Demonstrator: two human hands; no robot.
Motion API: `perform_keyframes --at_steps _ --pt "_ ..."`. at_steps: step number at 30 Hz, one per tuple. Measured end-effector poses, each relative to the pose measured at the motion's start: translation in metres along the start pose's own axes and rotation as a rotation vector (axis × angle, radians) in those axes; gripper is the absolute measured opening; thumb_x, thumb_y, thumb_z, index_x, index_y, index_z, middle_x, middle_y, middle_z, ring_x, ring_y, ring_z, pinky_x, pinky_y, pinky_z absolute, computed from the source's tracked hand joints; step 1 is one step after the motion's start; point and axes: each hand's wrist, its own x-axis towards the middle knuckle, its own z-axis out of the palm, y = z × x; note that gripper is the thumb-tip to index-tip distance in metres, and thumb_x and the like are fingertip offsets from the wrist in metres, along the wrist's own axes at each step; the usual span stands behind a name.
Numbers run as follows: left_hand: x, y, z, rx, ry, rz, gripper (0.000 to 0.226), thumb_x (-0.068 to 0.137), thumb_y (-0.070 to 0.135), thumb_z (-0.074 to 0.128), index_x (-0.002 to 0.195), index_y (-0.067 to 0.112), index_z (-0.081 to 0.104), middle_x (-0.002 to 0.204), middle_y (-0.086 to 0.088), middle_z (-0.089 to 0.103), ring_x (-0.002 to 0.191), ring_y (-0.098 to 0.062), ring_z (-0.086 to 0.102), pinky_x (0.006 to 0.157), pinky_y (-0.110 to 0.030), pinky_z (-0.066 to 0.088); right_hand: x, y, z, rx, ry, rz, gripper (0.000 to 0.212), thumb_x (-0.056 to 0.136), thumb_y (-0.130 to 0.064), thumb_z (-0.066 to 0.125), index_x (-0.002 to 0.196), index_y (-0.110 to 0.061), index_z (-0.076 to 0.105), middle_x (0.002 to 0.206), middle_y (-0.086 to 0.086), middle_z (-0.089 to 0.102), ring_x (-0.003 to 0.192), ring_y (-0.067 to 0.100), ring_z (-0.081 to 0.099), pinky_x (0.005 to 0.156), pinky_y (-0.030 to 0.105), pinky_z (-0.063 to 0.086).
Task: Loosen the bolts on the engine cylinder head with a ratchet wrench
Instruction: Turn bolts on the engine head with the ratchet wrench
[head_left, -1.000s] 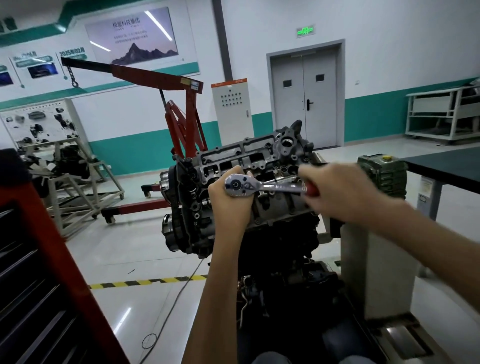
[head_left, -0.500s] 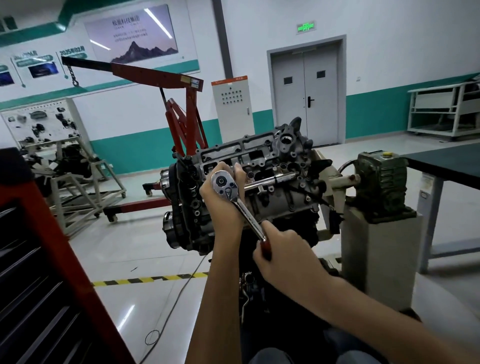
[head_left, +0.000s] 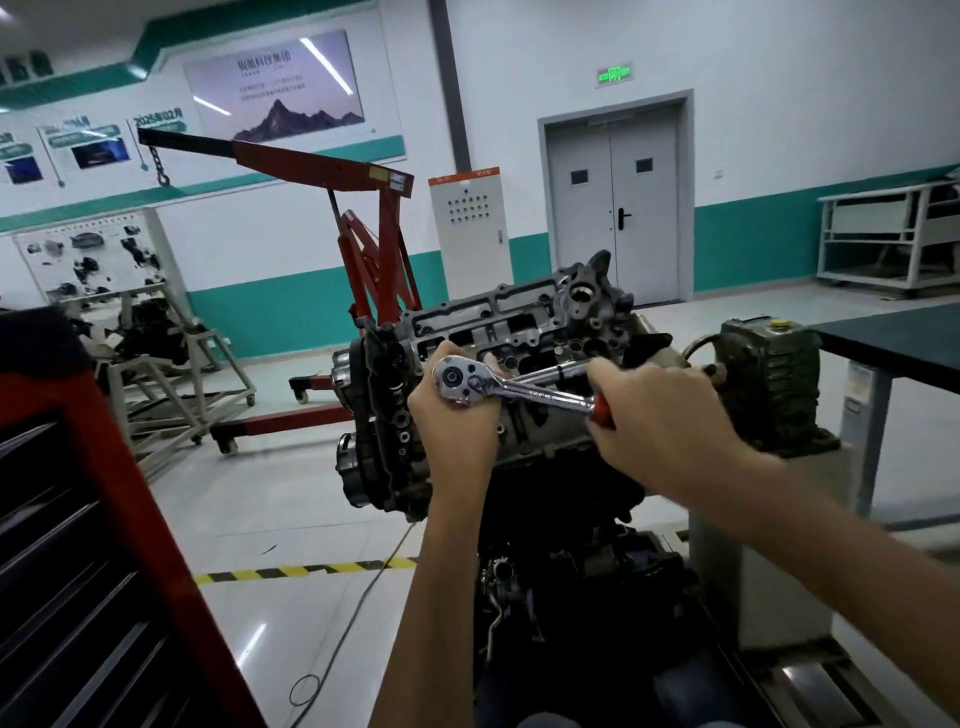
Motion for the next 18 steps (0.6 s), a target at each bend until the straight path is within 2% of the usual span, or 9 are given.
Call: perform_keyframes --at_steps 2,4,6,7,9,11,13,16,18 --pt "-0.004 0.005 0.012 -0.108 0.096 -0.065 0.027 0.087 -0.004 0.059 0.071 0.011 0.044 0.059 0.013 0.044 0.058 0.0 0.041 0.063 -0.009 0.042 -0.025 -0.024 0.018 0.153 -0.068 0.086 0.019 0.086 -0.031 0.048 0.081 -0.023 0.031 0.061 -0.004 0.044 0.065 0.024 0.057 0.058 0.03 0.037" --pt "-0.006 0.011 0.019 -0.22 0.129 -0.139 0.025 0.085 0.006 0.059 0.065 0.016 0.048 0.061 0.01 0.042 0.062 -0.003 0.039 0.07 -0.012 0.049 -0.045 -0.053 0.037 0.455 -0.15 0.152 0.013 0.086 -0.027 0.047 0.085 -0.023 0.035 0.072 0.003 0.054 0.072 0.027 0.061 0.06 0.032 0.042" --pt "-0.008 0.009 0.018 -0.256 0.051 -0.209 0.022 0.079 0.018 0.066 0.063 0.025 0.053 0.062 0.011 0.047 0.063 -0.002 0.044 0.071 -0.011 0.05 -0.055 -0.072 0.049 0.709 -0.166 0.182 0.009 0.087 -0.023 0.047 0.086 -0.023 0.038 0.071 0.002 0.055 0.064 0.023 0.058 0.06 0.033 0.048" --pt "-0.011 0.006 0.017 -0.303 0.02 -0.245 0.024 0.083 0.02 0.068 0.067 0.03 0.053 0.062 0.016 0.053 0.063 -0.001 0.051 0.067 -0.007 0.048 -0.055 -0.073 0.052 0.74 -0.152 0.179 0.009 0.087 -0.022 0.047 0.085 -0.023 0.038 0.069 0.001 0.054 0.06 0.02 0.056 0.059 0.032 0.048" --pt "-0.012 0.001 0.015 -0.191 0.084 -0.238 0.028 0.089 0.018 0.064 0.073 0.036 0.051 0.062 0.027 0.061 0.061 0.006 0.058 0.058 -0.002 0.045 -0.049 -0.059 0.049 0.661 -0.161 0.131 0.01 0.086 -0.023 0.047 0.083 -0.022 0.037 0.067 0.003 0.052 0.061 0.024 0.056 0.059 0.031 0.047" --pt "-0.008 0.001 0.011 -0.15 0.08 -0.172 0.04 0.087 0.0 0.062 0.069 0.033 0.049 0.056 0.029 0.058 0.055 0.004 0.056 0.054 -0.003 0.043 -0.036 -0.031 0.036 0.446 -0.167 0.014 0.009 0.085 -0.025 0.047 0.085 -0.02 0.04 0.071 0.007 0.055 0.064 0.028 0.058 0.062 0.034 0.05" --pt "0.002 -0.002 0.006 -0.109 -0.042 -0.099 0.046 0.082 -0.014 0.056 0.058 0.023 0.045 0.049 0.018 0.051 0.048 0.004 0.047 0.052 -0.007 0.039 -0.013 0.003 0.016 0.192 -0.13 -0.108 0.007 0.085 -0.025 0.048 0.086 -0.021 0.042 0.068 0.002 0.054 0.059 0.021 0.054 0.065 0.034 0.05" --pt "0.01 0.004 0.004 0.009 -0.213 0.043 0.032 0.076 -0.004 0.059 0.051 0.006 0.041 0.048 -0.004 0.04 0.052 -0.005 0.034 0.048 -0.031 0.028 0.027 0.039 -0.016 -0.025 0.03 -0.156 0.011 0.085 -0.024 0.055 0.09 -0.02 0.047 0.064 -0.005 0.048 0.058 0.015 0.047 0.064 0.028 0.04" --pt "0.009 0.002 0.003 0.032 -0.235 0.058 0.03 0.076 -0.002 0.06 0.053 0.003 0.041 0.05 -0.012 0.038 0.054 -0.011 0.033 0.049 -0.034 0.027 0.036 0.045 -0.023 -0.06 0.061 -0.133 0.014 0.084 -0.023 0.055 0.095 -0.018 0.049 0.066 -0.005 0.047 0.061 0.016 0.046 0.066 0.028 0.037"
